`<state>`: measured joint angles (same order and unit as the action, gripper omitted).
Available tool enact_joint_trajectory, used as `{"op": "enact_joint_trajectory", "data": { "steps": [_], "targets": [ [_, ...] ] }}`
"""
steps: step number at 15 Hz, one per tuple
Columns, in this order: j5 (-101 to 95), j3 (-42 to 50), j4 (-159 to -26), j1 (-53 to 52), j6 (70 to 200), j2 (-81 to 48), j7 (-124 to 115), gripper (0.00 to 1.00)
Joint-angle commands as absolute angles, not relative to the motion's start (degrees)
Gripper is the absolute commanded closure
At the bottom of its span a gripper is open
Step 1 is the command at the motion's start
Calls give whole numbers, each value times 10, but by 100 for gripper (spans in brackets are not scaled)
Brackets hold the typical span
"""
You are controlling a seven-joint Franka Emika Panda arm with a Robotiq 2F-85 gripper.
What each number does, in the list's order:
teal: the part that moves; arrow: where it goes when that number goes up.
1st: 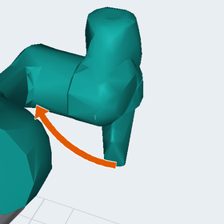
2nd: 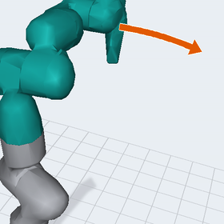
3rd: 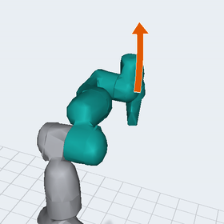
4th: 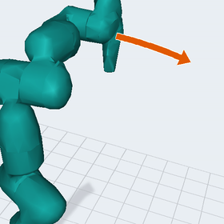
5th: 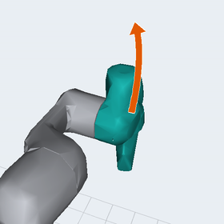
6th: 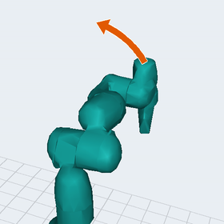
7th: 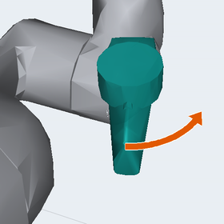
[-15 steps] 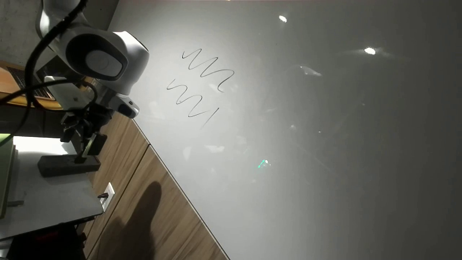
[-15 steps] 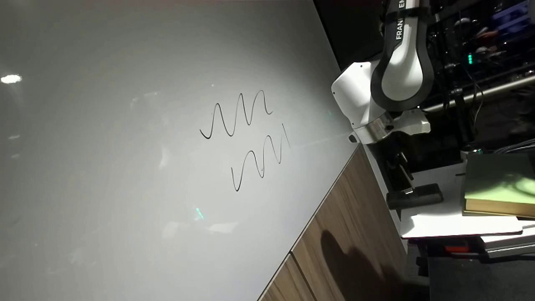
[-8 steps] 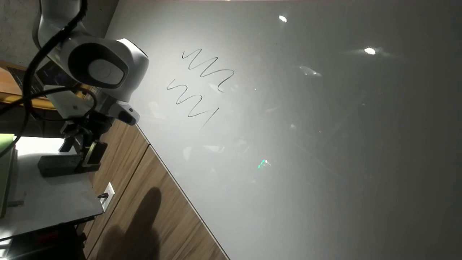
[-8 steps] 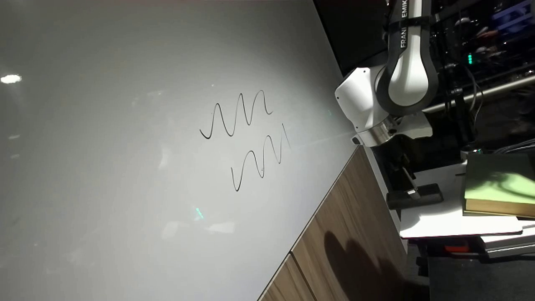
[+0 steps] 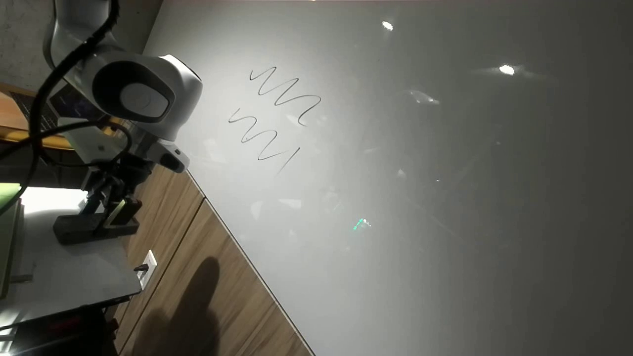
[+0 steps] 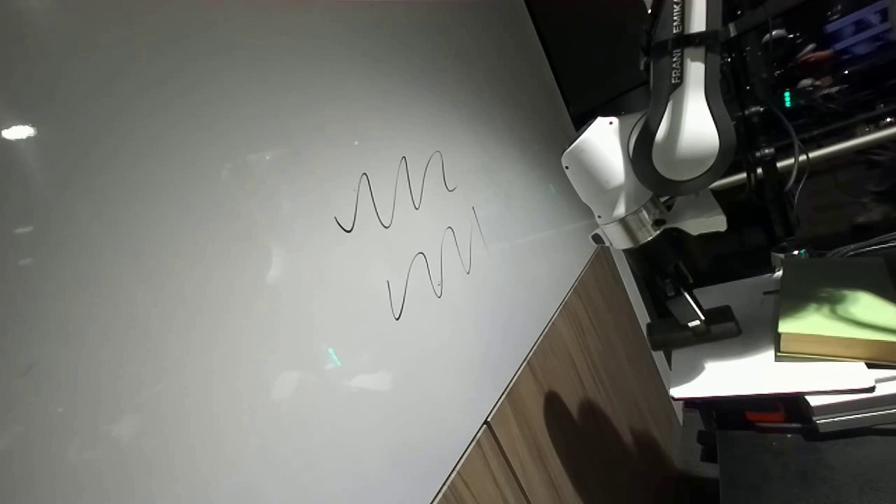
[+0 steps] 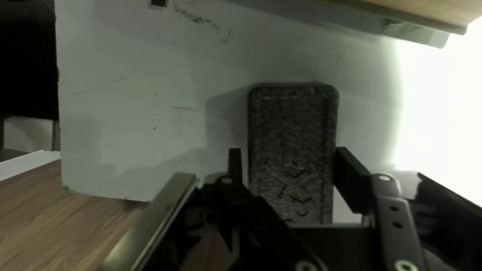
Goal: Use the black eraser to wipe the whiteboard.
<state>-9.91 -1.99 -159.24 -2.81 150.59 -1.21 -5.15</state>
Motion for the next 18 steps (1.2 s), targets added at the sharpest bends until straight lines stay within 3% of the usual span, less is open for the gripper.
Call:
{"op": "enact_joint_trajectory", "data": {
  "steps": [1,2,6,11,18],
  "targets": [
    [-110,-27,-1591,-35,1514,-9,-69,67],
    [-109,-29,-1590,-38,1513,-7,-70,72],
    [-95,-41,-1585,-48,1502,15,-69,72],
    [-17,-57,-1598,-66,1482,150,-41,72],
    [25,-48,-1510,-72,1451,239,-42,72]
  ]
}}
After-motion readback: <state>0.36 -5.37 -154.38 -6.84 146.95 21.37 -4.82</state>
